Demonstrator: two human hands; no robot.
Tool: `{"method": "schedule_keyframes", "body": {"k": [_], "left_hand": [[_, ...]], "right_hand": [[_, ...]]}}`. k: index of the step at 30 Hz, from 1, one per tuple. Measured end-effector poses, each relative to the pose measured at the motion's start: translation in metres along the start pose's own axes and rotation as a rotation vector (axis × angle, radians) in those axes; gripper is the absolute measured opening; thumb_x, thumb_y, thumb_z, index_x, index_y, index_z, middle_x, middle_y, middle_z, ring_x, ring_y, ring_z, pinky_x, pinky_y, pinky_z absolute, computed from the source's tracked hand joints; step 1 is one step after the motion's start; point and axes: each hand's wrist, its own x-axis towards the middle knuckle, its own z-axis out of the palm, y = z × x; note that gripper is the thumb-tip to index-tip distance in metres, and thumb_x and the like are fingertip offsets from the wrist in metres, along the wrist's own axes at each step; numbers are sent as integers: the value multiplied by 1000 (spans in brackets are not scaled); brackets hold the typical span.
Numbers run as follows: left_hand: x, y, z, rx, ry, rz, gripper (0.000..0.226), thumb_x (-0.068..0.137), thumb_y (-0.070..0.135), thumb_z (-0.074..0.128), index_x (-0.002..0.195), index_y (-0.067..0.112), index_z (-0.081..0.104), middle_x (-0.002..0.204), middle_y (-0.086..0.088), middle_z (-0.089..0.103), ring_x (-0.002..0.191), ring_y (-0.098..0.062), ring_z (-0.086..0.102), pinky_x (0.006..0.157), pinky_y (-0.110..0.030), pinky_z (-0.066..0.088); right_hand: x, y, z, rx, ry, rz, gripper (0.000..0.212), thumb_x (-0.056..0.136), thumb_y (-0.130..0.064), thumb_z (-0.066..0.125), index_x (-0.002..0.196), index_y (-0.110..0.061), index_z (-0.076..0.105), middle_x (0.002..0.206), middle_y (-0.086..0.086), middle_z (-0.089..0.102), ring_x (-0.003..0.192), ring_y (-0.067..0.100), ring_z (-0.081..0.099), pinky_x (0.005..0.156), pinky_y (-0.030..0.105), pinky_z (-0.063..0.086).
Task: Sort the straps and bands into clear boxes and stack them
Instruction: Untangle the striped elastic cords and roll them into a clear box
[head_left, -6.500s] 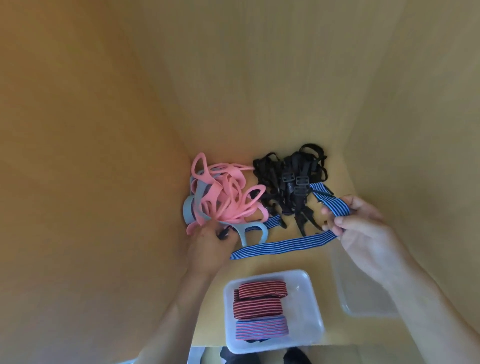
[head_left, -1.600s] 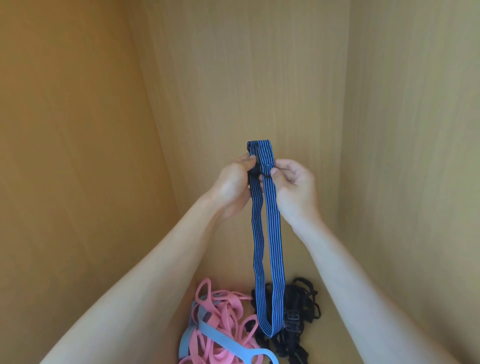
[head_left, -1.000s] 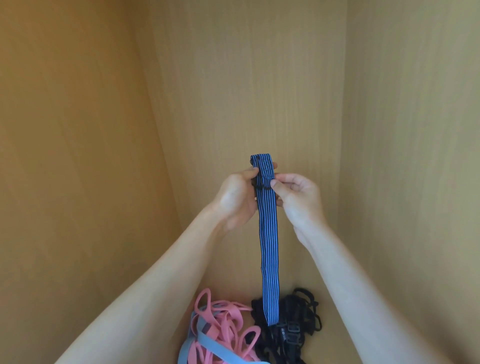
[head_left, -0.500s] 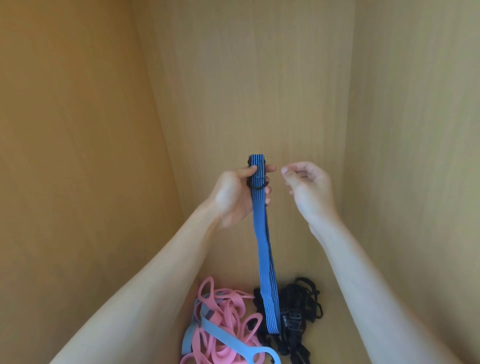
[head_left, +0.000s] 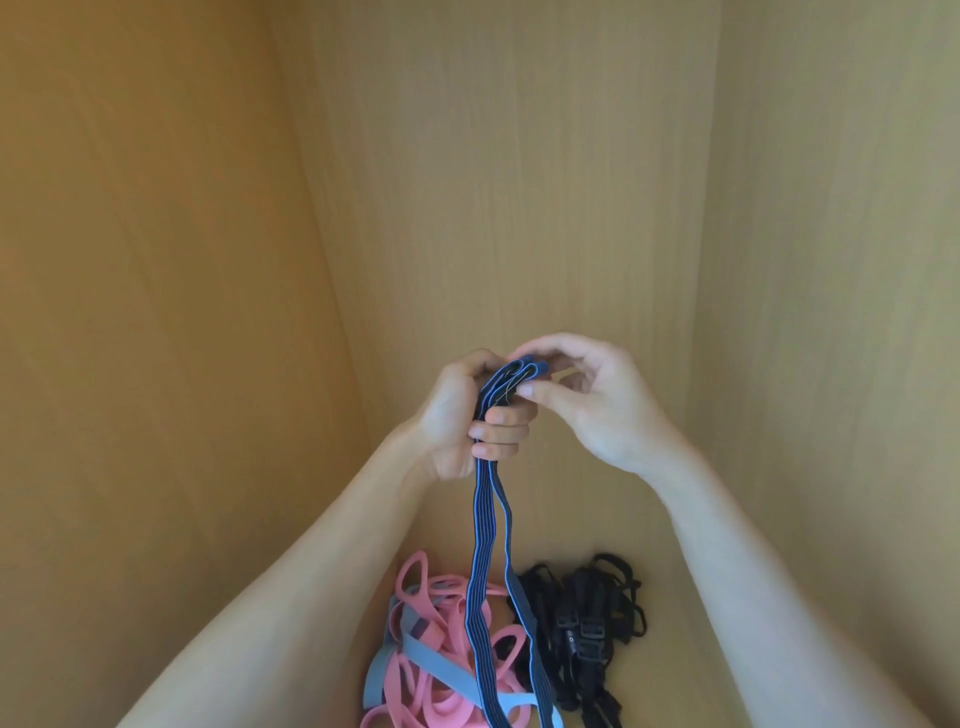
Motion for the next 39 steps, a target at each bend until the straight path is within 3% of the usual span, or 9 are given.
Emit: {"method": "schedule_keyframes", "body": {"k": [3,6,10,13,19,22,31,36,39], "left_hand": [[-4,-2,3,18,1,26,46,102,42,28,91,12,60,58,-5,44,40,-15,35,40,-23,35],[-11,-10,4,43,57,114,62,106,46,26,128,-3,56,88,-21,62,73,-31,60,75,-42,52],[-24,-22,5,332,203,241,40,105,28,44,126,-4,56,111,-20,72,99,-28,68,97,-40,50],[-25,-24,10,553,286,277,31,105,21,50,121,-5,59,99,-16,76,87,-23,71,86,-28,55],[-25,-23,15,571,358,305,33,109,16,38,109,-10,59,68,-11,62,57,-18,59,64,-24,52],[-27,-25,14,582,355,305,32,109,14,37,107,-10,59,65,-9,58,54,-16,56,62,-22,50],[-37,-39,16,515,289,257,29,109,8,33,108,-7,58,68,-9,53,60,-19,51,63,-19,47],[-35,-39,15,498,411,291,28,109,11,33,101,0,58,67,-6,53,60,-17,51,61,-18,45],[-37,-39,15,507,468,355,30,108,9,37,89,6,60,62,4,59,57,-8,53,59,-16,46]], "right_hand": [[0,-1,1,7,24,1,19,80,-17,74,88,-34,72,89,-12,72,76,9,67,67,27,47],[1,1,-2,-20,121,5,24,82,-11,77,84,-33,69,85,-16,72,75,4,65,68,19,43],[6,3,-13,-11,207,45,26,82,-6,80,84,-28,66,83,-15,73,81,4,66,75,22,47],[7,3,-10,15,196,65,25,82,-4,80,85,-24,66,81,-13,74,79,7,68,78,24,52],[6,2,-9,20,107,105,18,81,-20,83,91,-26,69,88,-12,76,83,9,70,82,26,53],[2,1,-10,72,25,106,9,84,-34,78,89,-28,74,88,-11,76,83,8,72,77,15,52],[0,4,-4,56,161,206,12,92,-19,72,81,-20,76,74,-8,76,66,2,68,60,9,46],[-23,-6,14,53,224,19,22,83,-13,81,84,-33,74,86,-10,76,78,6,71,73,19,53],[-43,-6,25,-104,213,-111,28,76,-14,86,94,-31,72,107,-15,70,105,9,67,83,20,50]]}}
